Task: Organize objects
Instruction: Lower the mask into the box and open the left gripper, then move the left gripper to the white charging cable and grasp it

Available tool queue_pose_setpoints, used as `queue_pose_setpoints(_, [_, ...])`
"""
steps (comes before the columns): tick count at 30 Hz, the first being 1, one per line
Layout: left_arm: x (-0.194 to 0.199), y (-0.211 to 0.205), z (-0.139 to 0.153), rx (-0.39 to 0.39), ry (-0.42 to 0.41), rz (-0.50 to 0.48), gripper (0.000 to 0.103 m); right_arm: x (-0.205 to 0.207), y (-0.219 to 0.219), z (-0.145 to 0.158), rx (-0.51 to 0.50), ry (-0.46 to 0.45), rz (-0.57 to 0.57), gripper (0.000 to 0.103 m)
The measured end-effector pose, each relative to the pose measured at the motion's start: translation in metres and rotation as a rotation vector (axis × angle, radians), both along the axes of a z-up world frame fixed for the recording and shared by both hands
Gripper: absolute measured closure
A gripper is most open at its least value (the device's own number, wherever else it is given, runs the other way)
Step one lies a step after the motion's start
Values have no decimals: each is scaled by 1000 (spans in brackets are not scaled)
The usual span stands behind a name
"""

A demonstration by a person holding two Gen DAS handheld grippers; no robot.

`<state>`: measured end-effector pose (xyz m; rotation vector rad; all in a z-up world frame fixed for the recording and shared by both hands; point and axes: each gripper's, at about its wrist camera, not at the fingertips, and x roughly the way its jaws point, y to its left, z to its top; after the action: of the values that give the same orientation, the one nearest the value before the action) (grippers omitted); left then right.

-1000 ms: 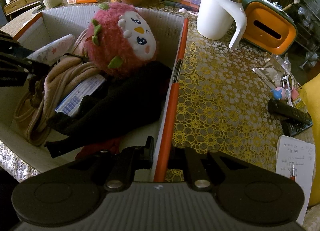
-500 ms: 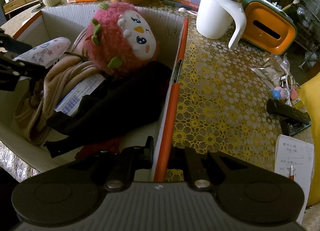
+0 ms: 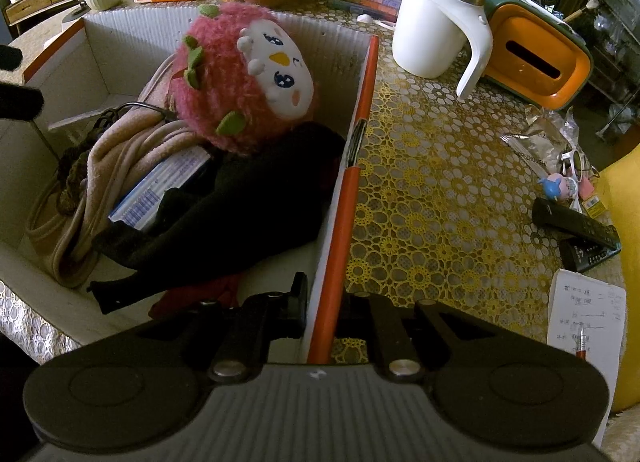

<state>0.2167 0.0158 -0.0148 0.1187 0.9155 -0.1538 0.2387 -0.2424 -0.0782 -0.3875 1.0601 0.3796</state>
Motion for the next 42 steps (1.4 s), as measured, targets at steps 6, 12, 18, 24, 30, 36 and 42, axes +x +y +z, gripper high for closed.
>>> queue_pose_setpoints(6, [-10, 27, 13, -14, -29, 35, 3, 0, 0, 0, -1, -1, 0, 92])
queue_pose_setpoints(12, [-20, 61, 17, -2, -42, 107, 1, -1, 1, 0, -2, 0, 0, 92])
queue_pose_setpoints(18, [-27, 101, 7, 5, -28, 193, 1, -1, 0, 0, -3, 2, 0, 92])
queue_pose_setpoints(24, [-28, 120, -24, 60, -1, 214, 1, -1, 0, 0, -6, 6, 1, 92])
queue_pose_setpoints(30, [-24, 129, -61, 93, 19, 229, 1, -1, 0, 0, -25, 8, 9, 92])
queue_pose_setpoints(36, [-20, 127, -93, 118, 62, 215, 2, -2, 1, 1, -34, 11, 12, 92])
queue_pose_setpoints(42, [-17, 126, -101, 90, 47, 240, 11, -3, 2, 2, -37, 12, 13, 92])
